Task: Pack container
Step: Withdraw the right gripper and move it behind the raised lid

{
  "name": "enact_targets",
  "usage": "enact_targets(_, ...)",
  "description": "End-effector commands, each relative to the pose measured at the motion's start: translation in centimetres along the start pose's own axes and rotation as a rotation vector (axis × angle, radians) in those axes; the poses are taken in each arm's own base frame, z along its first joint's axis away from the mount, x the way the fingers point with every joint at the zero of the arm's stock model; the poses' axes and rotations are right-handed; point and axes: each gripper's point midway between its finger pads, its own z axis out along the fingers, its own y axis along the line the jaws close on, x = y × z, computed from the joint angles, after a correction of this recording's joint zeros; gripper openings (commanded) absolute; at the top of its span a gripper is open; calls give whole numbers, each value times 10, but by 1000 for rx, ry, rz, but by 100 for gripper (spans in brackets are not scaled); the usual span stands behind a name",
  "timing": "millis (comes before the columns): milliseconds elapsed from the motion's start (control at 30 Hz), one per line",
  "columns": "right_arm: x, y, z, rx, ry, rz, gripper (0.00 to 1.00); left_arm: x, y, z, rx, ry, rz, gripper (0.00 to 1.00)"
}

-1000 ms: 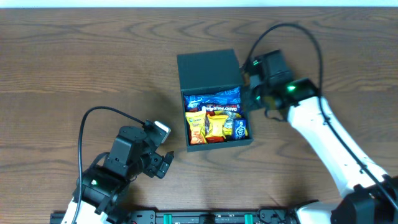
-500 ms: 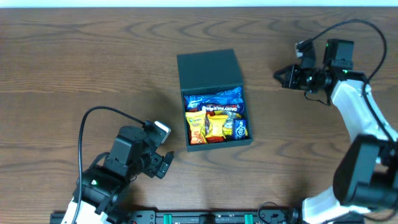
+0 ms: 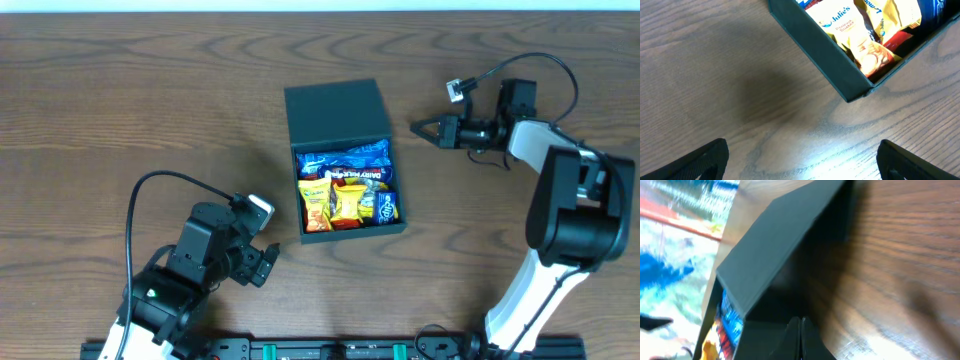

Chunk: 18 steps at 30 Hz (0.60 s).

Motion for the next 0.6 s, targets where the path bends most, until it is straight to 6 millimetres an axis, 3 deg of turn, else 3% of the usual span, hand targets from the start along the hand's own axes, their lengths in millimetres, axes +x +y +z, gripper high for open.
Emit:
enact_targets(0,-20,-3,6,15,-11,99,1,2,1,0,-5,4,-8,95)
enact_targets(233,-43,-2,31,-4,12,224,1,2,1,0,-5,4,-8,95)
enact_targets(567,-15,-32,68,60,104,326,1,2,1,0,-5,4,-8,95)
